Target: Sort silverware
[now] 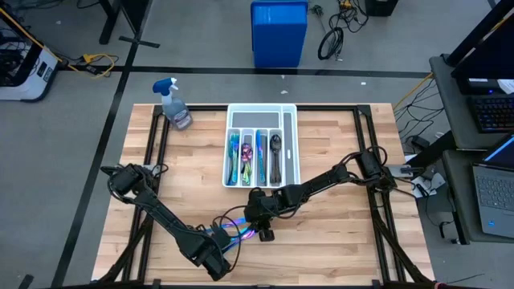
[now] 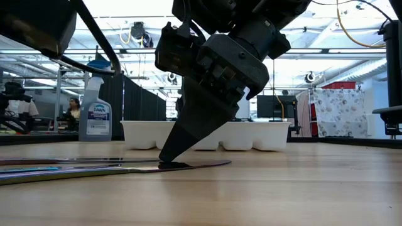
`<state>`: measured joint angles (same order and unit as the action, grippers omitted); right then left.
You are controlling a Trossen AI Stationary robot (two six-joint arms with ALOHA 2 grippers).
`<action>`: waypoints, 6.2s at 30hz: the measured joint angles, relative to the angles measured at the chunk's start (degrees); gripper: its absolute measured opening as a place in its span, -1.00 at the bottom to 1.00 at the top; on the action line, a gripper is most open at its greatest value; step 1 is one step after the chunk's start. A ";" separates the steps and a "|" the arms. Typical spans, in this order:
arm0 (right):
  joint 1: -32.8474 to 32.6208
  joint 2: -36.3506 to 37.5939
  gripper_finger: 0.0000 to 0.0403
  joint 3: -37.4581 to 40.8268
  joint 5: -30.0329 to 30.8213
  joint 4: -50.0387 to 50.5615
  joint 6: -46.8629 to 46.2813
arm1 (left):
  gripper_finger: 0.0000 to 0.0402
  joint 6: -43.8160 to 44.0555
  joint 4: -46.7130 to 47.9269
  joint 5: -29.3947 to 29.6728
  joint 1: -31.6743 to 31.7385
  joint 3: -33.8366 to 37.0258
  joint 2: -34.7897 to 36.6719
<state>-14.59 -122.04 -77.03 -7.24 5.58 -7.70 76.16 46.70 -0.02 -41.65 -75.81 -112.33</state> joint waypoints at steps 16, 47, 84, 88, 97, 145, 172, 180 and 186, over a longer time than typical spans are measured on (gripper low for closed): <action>-1.24 -0.09 -0.50 0.04 -0.43 -0.76 2.46 | -0.50 -1.71 1.89 3.54 0.70 0.92 -2.70; -1.93 -0.09 -0.50 0.04 -0.42 -1.05 4.39 | -0.94 -3.52 13.22 3.66 1.29 -1.14 -3.23; -5.38 0.00 -0.50 -2.29 4.79 -0.92 12.02 | -1.00 -7.98 13.97 8.86 1.95 -8.52 -3.39; -5.40 0.00 -0.50 -2.32 4.77 -0.94 12.05 | -1.00 -7.96 14.73 8.86 1.95 -8.52 -3.32; -5.40 0.00 -0.50 -2.40 4.79 -1.03 13.00 | -1.00 -7.91 15.72 11.33 1.95 -11.32 -3.30; -7.16 0.00 -0.50 -2.40 5.53 1.53 14.40 | -0.31 -13.39 5.08 10.50 1.55 1.66 -2.84; -5.97 0.00 -0.50 -2.40 12.28 -4.19 16.42 | -0.92 -12.26 4.60 12.30 1.62 1.63 -2.97; -5.97 0.00 -0.50 -2.40 12.28 -4.10 16.56 | -0.94 -9.60 13.37 13.80 2.13 -1.35 -3.45; -5.97 0.00 -0.50 -2.40 12.26 -4.04 16.54 | -0.94 -8.96 16.49 13.56 2.36 -1.90 -3.45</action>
<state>-20.56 -122.04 -79.44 5.02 1.54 8.84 67.20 63.19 13.54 -39.29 -77.71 -115.79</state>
